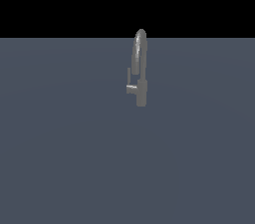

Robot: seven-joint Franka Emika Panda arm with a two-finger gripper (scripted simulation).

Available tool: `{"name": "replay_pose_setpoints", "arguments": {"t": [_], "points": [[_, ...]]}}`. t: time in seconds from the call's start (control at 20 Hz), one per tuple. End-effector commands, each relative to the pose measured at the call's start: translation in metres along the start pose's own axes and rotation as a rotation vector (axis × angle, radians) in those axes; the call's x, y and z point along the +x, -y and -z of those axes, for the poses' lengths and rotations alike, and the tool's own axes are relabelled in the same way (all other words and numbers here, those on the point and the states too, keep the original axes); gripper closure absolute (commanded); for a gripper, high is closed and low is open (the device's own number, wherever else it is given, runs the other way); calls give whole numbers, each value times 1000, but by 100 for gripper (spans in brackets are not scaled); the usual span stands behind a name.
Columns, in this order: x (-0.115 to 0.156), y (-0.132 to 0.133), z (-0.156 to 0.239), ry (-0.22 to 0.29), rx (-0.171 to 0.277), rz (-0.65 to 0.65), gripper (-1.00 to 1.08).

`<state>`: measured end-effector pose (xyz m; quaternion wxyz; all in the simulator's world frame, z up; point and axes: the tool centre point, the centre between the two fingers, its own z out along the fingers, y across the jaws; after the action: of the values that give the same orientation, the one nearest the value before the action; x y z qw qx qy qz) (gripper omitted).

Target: Turn on the faucet by rotating a designated handle.

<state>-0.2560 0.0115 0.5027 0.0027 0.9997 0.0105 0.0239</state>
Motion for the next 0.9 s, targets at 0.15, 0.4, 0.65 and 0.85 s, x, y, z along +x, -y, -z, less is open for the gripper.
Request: {"name": "replay_pose_setpoints", "arguments": {"t": [0.15, 0.4, 0.65, 0.85], "points": [[2, -2, 0, -2, -8, -2, 108], [9, -7, 2, -13, -37, -4, 108], [9, -7, 2, -12, -38, -6, 108], [15, -8, 1, -7, -38, -27, 108]]}}
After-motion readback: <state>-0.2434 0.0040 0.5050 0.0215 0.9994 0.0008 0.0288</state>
